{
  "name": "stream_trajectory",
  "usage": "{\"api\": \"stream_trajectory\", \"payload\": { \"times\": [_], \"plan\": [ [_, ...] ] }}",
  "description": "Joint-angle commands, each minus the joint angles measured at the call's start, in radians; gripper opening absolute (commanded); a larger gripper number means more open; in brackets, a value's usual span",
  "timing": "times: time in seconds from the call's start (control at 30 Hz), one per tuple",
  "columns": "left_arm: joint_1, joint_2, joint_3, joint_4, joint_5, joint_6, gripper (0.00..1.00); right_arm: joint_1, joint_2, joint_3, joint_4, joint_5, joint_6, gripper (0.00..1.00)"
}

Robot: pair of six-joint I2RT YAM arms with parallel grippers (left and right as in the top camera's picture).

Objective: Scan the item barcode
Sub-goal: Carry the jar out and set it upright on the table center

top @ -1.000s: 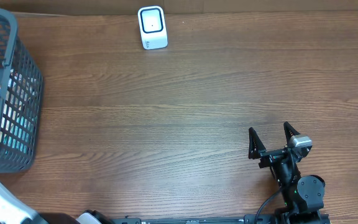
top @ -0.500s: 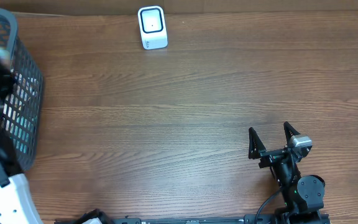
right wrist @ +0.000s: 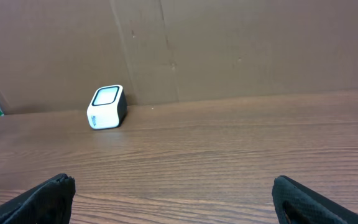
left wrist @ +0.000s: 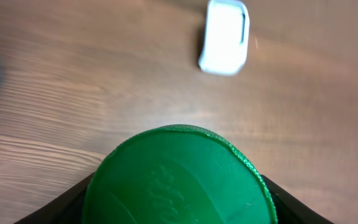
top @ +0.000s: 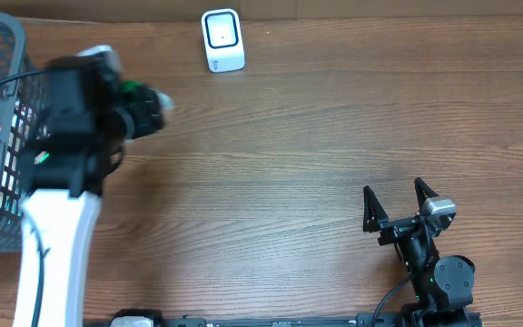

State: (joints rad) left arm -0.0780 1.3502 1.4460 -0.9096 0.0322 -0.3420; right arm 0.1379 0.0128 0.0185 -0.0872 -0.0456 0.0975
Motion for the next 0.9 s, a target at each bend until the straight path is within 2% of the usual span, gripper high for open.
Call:
{"api": "stream_trajectory", "payload": {
  "times": [0.0, 0.27, 0.53, 0.87],
  "plan": [
    [-0.085, 0.087, 0.006, 0.015, -0.027, -0.011, 0.48, -0.003, -0.010, -0.011, 0.006, -0.001, 0.002, 1.00],
    [-0.269, 0.332, 0.006, 0.156, -0.043, -0.014, 0.48, -0.003, -0.010, -0.011, 0.006, -0.001, 0.002, 1.00],
    [-0.403, 0.528, 0.006, 0.231, -0.098, -0.022, 0.48, -0.003, -0.010, -0.011, 0.006, -0.001, 0.002, 1.00],
    [-0.486, 0.646, 0.006, 0.340, -0.157, -0.084, 0.45, -0.003, -0.010, -0.011, 0.006, -0.001, 0.002, 1.00]
  ]
}}
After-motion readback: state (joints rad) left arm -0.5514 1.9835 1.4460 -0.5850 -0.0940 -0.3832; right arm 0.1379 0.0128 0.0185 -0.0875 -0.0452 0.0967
